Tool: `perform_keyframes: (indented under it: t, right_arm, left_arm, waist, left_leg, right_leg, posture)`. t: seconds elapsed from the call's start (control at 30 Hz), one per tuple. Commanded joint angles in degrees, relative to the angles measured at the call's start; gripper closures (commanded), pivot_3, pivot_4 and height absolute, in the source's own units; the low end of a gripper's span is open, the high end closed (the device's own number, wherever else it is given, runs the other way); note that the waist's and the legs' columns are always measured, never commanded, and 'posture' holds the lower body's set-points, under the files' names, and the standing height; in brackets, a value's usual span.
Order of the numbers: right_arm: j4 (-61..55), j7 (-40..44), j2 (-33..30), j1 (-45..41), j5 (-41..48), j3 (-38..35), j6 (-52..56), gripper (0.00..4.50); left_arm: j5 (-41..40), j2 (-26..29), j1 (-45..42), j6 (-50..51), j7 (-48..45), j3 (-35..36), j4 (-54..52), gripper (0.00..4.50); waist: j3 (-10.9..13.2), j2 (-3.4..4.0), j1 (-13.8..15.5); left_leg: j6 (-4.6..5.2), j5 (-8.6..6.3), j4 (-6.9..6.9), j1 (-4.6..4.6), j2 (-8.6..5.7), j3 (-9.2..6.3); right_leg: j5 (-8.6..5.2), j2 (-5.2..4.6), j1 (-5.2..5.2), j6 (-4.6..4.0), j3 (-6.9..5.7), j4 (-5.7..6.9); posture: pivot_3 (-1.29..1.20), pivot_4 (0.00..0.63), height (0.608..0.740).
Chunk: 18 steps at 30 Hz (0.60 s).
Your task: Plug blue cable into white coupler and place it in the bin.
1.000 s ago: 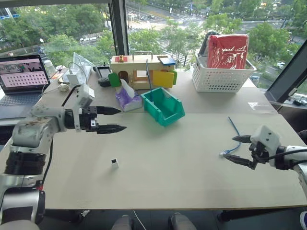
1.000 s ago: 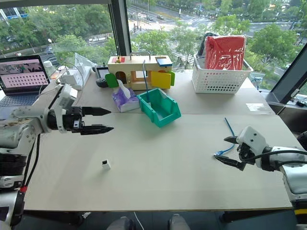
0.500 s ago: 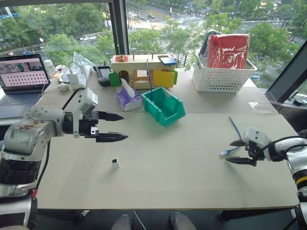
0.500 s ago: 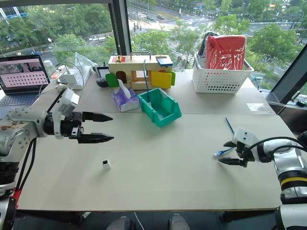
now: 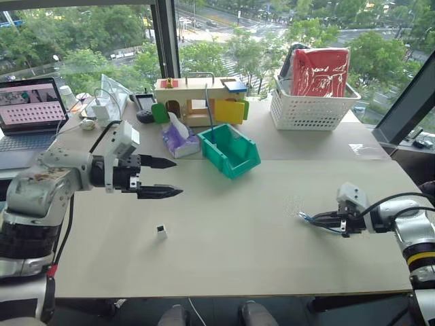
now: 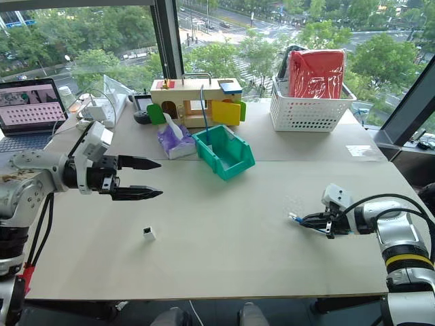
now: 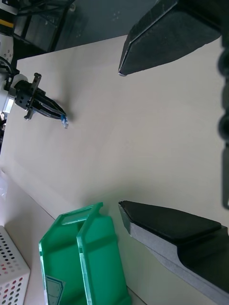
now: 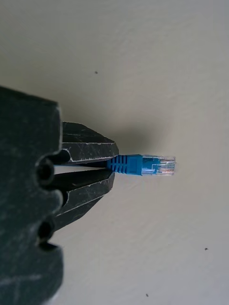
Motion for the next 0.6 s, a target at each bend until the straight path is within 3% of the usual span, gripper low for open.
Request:
perform_keyframes:
  t: [0.03, 0.27, 0.43, 0.47, 0.5, 0.6]
  right_arm:
    - [-8.94, -5.09, 3.96, -1.55, 0.85, 0.66, 7.09, 4.48]
    - [-18.91, -7.59, 12.90, -2.94, -0.31, 8.65, 16.19, 4.48]
    - [-17.18, -9.98, 19.04, -6.73, -2.37, 12.37, 14.95, 4.48]
    - [-17.39, -9.38, 20.10, -7.02, -2.14, 13.25, 15.01, 3.57]
    - [-17.53, -8.79, 20.77, -7.19, -2.33, 14.27, 15.07, 3.47]
    - [-16.68, -9.06, 21.31, -7.70, -3.77, 15.72, 13.97, 2.37]
  left_arm:
    - [0.03, -0.43, -1.05, -1.51, 0.05, 0.06, -0.93, 0.00]
    - [3.26, 1.09, 1.50, -4.97, -0.72, -1.82, -3.36, 0.00]
    - [3.31, 1.11, 1.86, -4.58, -0.54, -2.79, -5.48, 0.00]
    - [3.38, 0.80, 1.78, -4.68, -0.56, -3.16, -5.62, 0.00]
    - [3.54, 0.23, 1.40, -4.82, -0.36, -3.61, -5.51, 0.00]
    - [4.62, -1.64, -0.02, -6.15, -0.04, -5.36, -4.34, 0.00]
  waist:
    - [0.00, 0.00, -0.04]
    - [0.01, 0.01, 0.46]
    - [0.02, -0.01, 0.46]
    - [0.02, -0.01, 0.45]
    - [0.02, -0.01, 0.45]
    - [0.02, -0.01, 0.75]
  left_leg:
    - [-0.01, 0.01, 0.00, 0.00, 0.00, -0.04]
    - [-0.04, 0.02, 0.04, -0.06, -0.04, -0.05]
    - [-0.04, 0.02, 0.13, -0.12, -0.04, -0.08]
    - [-0.04, 0.02, 0.14, -0.12, -0.04, -0.09]
    - [-0.04, 0.02, 0.16, -0.10, -0.04, -0.09]
    - [-0.04, 0.02, 0.17, -0.11, -0.03, -0.16]
  right_leg:
    - [0.00, 0.01, 0.00, 0.00, 0.00, 0.01]
    - [-0.02, -0.02, -0.09, -0.02, -0.01, 0.18]
    - [-0.02, -0.03, -0.11, -0.02, -0.05, 0.25]
    - [-0.02, -0.02, -0.11, -0.03, -0.05, 0.26]
    - [-0.03, -0.02, -0.11, -0.03, -0.05, 0.30]
    - [-0.06, -0.01, -0.11, -0.06, -0.10, 0.38]
  posture:
    - [0.00, 0.150, 0.715]
    - [0.00, 0.150, 0.715]
    - [0.00, 0.150, 0.715]
    - [0.00, 0.150, 0.715]
    - [0.00, 0.150, 0.715]
    - [0.00, 0.150, 0.715]
